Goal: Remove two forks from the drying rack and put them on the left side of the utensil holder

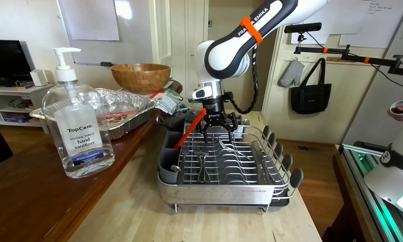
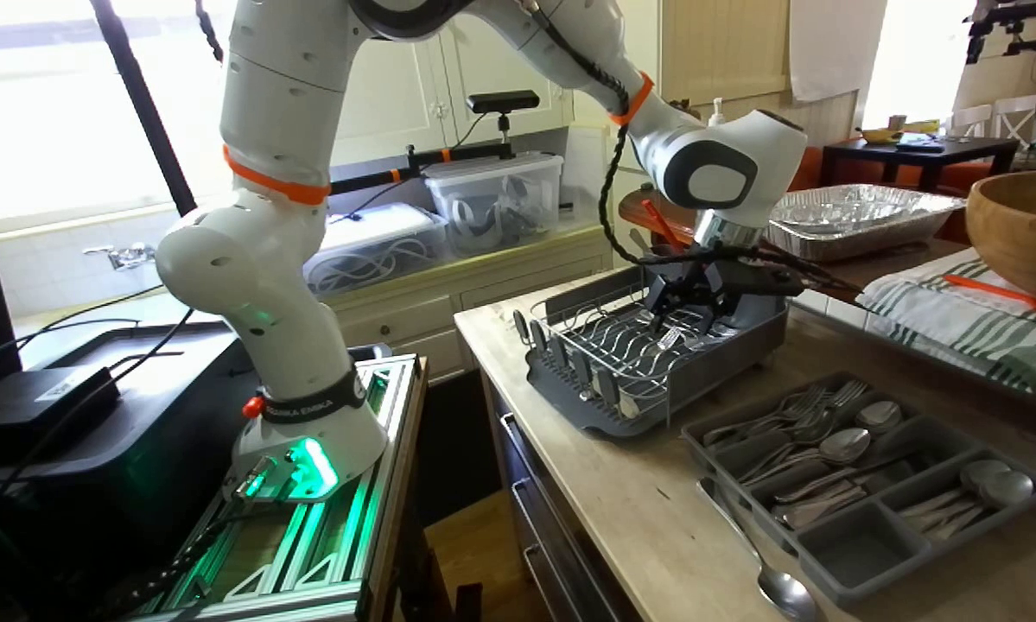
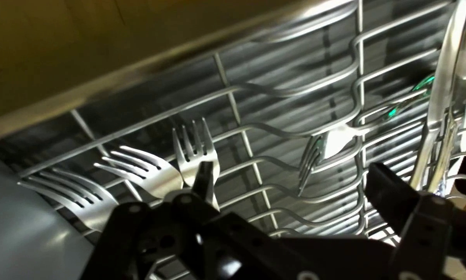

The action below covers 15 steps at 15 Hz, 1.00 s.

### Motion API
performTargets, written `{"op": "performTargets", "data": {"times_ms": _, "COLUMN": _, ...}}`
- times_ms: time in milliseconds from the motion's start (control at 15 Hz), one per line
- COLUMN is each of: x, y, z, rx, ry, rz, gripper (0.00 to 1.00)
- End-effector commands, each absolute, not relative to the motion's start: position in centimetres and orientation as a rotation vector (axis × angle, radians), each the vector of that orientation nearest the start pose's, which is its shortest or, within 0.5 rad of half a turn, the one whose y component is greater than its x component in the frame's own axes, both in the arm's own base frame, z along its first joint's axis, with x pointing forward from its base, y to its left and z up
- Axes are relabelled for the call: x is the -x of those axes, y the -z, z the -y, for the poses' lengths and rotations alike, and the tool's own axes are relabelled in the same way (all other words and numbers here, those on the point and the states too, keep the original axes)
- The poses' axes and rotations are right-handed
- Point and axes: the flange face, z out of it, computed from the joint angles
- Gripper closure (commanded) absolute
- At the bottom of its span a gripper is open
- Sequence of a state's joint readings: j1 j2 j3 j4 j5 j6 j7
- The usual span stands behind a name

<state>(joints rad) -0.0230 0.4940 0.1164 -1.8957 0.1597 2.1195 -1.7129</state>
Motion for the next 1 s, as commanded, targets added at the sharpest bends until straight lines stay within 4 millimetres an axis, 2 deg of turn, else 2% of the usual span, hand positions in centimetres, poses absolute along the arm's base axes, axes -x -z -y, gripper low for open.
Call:
{"op": "performTargets", "data": {"times_ms": 0, "x": -60.1, "y": -21.4, "z": -6.4, "rx": -2.275, "ry": 0.121, "rz": -2.602, "gripper": 0.28}}
{"op": "performTargets", "data": {"times_ms": 400, "x": -60.0, "y": -20.9, "z": -6.4, "rx": -2.274, "ry": 0.138, "rz": -2.619, "gripper": 0.74}}
{"op": "performTargets", "data": {"times_ms": 600, "x": -60.1, "y": -21.3, "z": -6.0, "rx": -2.274, "ry": 0.140, "rz": -2.614, "gripper": 0.95}}
{"op": "performTargets", "data": {"times_ms": 667, "x": -60.3, "y": -21.6, "z": -5.9, "rx": -2.273, "ry": 0.140, "rz": -2.609, "gripper": 1.00}}
{"op": "performTargets", "data": {"times_ms": 933, "x": -60.9, "y": -23.8, "z": -5.5, "rx": -2.291, "ry": 0.151, "rz": -2.574, "gripper": 0.96}}
